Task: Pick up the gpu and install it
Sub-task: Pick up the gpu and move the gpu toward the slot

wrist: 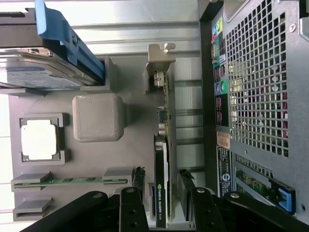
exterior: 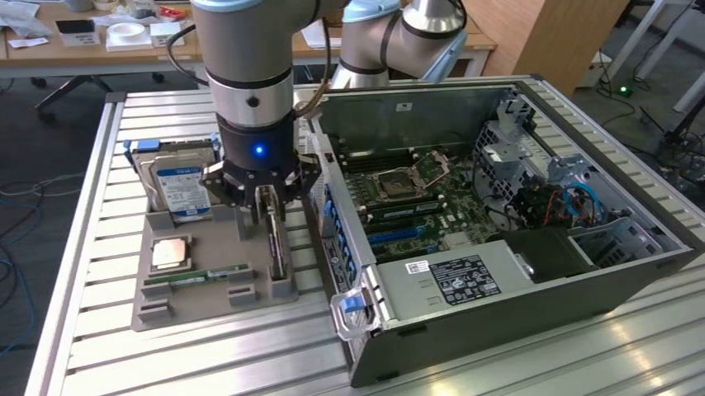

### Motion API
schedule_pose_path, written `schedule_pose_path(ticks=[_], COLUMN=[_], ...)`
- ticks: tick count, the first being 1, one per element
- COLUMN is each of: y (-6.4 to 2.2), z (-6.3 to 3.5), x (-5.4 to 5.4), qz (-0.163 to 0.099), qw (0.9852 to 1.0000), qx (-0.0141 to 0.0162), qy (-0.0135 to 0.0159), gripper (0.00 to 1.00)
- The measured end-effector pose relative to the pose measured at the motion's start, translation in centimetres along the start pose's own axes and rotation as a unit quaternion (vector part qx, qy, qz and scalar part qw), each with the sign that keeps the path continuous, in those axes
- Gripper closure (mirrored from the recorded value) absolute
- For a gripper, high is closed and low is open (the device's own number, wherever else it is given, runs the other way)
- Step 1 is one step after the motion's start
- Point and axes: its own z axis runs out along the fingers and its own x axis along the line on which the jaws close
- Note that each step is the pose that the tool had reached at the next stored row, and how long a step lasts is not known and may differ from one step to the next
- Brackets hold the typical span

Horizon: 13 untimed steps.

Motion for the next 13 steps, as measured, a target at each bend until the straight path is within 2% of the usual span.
schedule_pose_path(ticks=[5, 13], y=[-0.03, -0.04], z=[0.67, 0.78], x=[0.02, -0.17], qz=[0.0, 0.0], qw=[1.0, 1.0], qx=[0.0, 0.0], qy=[0.0, 0.0], gripper=[0.58, 0.58])
